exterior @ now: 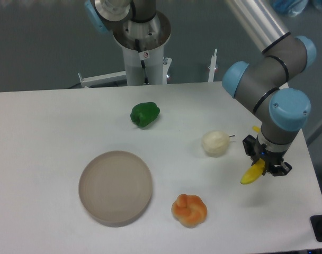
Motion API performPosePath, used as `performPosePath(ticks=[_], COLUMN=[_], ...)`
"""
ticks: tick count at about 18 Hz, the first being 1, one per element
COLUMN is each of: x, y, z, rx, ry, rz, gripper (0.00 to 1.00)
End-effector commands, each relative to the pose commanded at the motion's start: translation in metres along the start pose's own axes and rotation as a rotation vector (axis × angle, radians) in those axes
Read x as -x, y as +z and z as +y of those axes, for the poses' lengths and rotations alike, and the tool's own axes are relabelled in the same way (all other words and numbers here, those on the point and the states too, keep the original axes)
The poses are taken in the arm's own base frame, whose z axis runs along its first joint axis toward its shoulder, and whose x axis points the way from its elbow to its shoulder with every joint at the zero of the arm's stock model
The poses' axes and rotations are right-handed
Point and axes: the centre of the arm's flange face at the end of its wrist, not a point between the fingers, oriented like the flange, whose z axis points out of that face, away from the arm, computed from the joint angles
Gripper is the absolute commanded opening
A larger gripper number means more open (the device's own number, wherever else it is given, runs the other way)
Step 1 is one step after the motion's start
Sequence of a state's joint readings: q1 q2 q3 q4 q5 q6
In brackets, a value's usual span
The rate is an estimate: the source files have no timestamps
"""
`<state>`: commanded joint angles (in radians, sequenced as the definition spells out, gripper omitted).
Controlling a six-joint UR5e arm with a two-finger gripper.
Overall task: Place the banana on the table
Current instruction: 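Carry the held yellow banana with the gripper toward the bread roll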
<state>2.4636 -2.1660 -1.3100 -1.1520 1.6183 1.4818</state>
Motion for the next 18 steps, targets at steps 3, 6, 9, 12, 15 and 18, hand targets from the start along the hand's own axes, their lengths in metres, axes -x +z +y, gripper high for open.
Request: performPosePath(ticks=[3, 6, 9, 12, 15, 18], x=[0.005, 0.019, 0.032, 0.034, 0.034, 0.031], y=[-0.005, -0.006, -0.002, 0.009, 0.022, 0.033], z=[-0.003, -0.02, -0.035, -0.05, -0.056, -0.064], rx=[-0.018, -0.018, -0.015, 0.014, 0.015, 0.033], ry=[-0.016, -0.17, -0.383, -0.476, -0.573, -0.721], rz=[-0.015, -0.041, -0.059, -0.066, -0.055, -0.054], gripper=[0.0, 0.0, 0.0, 0.0, 0.0, 0.0])
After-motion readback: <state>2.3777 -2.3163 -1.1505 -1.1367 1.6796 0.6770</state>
